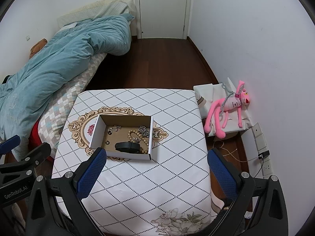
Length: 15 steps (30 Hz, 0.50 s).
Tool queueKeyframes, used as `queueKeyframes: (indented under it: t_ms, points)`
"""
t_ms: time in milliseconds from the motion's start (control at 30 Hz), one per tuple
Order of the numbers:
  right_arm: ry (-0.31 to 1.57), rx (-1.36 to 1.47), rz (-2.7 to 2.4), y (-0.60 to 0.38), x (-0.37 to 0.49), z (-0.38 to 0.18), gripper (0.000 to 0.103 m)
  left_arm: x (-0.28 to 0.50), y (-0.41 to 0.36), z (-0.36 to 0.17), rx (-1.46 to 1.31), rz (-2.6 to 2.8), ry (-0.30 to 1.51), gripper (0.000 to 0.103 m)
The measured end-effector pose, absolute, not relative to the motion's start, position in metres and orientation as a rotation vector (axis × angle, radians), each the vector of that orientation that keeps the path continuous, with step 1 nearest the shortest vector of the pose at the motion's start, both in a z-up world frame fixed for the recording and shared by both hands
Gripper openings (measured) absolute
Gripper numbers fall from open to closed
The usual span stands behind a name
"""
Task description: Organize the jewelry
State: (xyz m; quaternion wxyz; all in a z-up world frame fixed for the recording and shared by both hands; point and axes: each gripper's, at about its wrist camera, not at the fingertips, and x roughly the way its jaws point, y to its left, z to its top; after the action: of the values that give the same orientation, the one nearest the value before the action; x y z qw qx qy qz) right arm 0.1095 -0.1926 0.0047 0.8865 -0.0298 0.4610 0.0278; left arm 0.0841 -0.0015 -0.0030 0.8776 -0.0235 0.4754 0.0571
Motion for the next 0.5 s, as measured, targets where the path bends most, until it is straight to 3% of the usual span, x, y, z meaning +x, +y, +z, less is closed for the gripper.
queueKeyframes:
  t_ms: [500]
  points:
    - [0.961, -0.063, 0.055, -0.1941, 0.1111, 0.0013, 0.103, 0.0851, -0.0018, -0.0051, -0.049, 0.115, 0.996, 0.103]
